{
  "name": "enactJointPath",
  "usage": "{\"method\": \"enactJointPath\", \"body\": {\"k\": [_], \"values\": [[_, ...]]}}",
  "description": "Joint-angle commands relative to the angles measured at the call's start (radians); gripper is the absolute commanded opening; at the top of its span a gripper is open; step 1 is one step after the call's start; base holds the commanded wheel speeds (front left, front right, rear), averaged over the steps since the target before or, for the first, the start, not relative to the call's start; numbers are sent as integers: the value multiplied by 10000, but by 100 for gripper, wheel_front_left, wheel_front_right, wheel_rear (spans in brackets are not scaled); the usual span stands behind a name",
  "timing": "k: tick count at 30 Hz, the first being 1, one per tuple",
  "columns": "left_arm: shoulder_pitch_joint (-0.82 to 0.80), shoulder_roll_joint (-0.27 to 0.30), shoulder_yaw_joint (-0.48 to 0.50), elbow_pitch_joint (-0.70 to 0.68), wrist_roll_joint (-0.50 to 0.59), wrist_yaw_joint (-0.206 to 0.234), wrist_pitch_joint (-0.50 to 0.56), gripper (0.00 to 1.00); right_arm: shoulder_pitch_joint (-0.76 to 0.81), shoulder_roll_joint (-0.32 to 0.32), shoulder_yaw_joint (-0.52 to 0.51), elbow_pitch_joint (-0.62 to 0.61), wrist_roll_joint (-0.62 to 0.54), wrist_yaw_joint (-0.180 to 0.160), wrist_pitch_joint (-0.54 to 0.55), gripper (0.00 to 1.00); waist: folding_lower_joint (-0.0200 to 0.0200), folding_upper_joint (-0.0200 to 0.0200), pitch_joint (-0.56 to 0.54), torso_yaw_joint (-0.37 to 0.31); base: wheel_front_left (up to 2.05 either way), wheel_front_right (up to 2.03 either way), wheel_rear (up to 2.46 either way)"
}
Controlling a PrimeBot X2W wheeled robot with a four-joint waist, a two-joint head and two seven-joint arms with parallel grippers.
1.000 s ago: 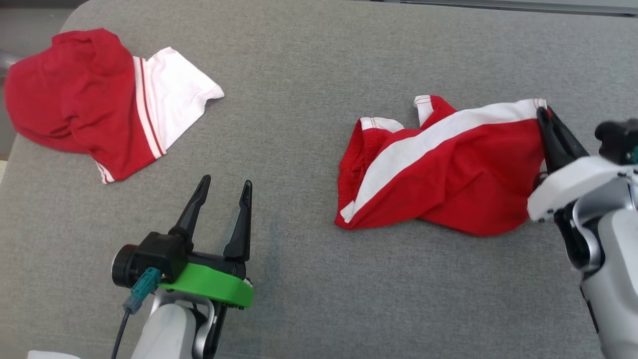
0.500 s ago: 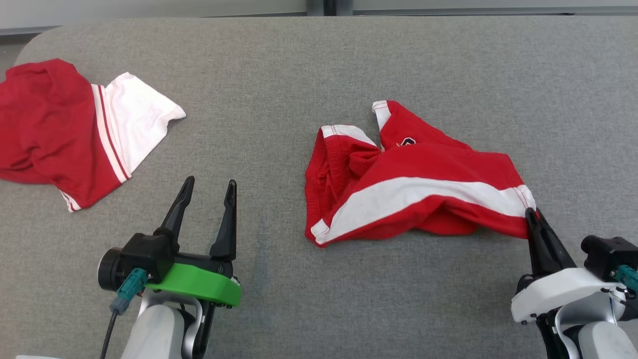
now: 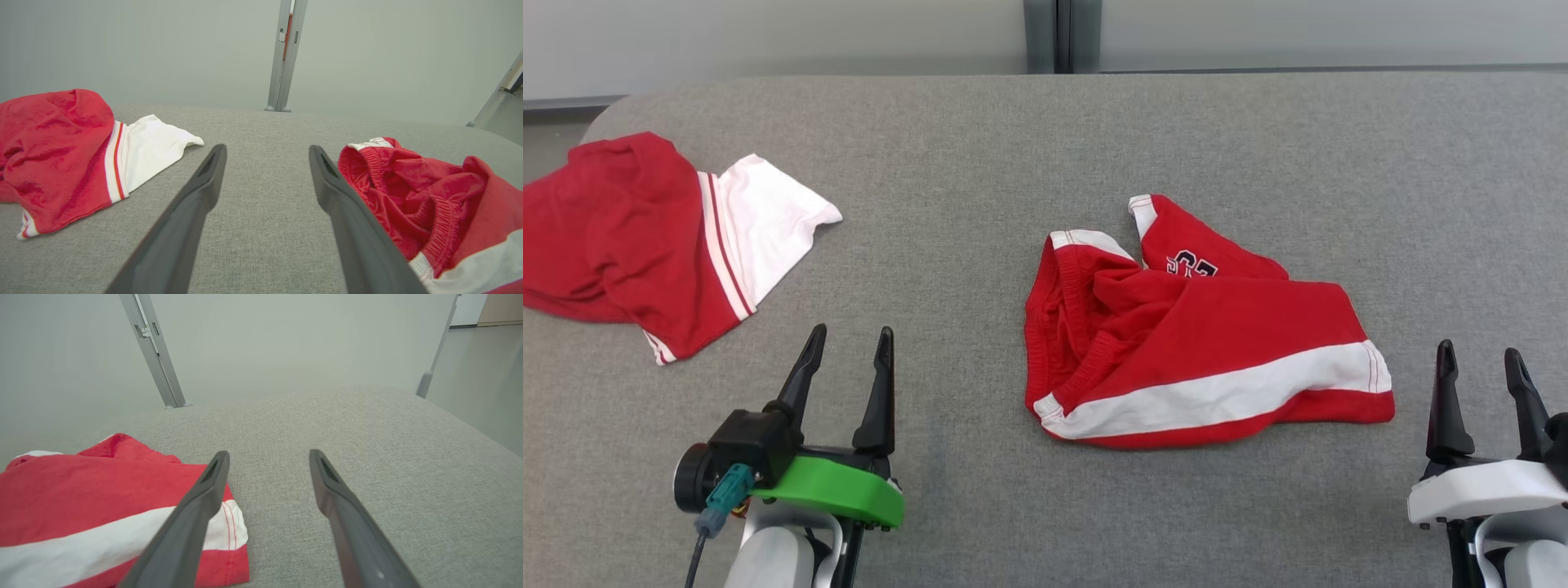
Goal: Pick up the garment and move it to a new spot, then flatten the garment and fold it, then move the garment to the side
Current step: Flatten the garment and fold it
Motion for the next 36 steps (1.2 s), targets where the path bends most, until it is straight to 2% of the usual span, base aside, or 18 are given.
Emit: {"method": "enactJointPath", "body": {"k": [1,8,17,36], "values": [[182,23,91,56,-44,-21,-4,100,-57,2,78,-128,-187,-14,-150,100,0,-1,-243,-52,0,0,0],[305,-22,436,383,-133,-21,-4,100,-80,13,665,-523,-897,-14,-264,100,0,-1,-608,-181,0,0,0],[149,-52,786,491,-21,-21,-4,100,219,-4,1636,-122,-1210,-15,-270,100,0,-1,-1068,-317,0,0,0],[-7,-50,679,1177,-429,-22,-4,100,41,-1,1766,341,-889,-15,-272,100,0,-1,-1404,-554,0,0,0]]}}
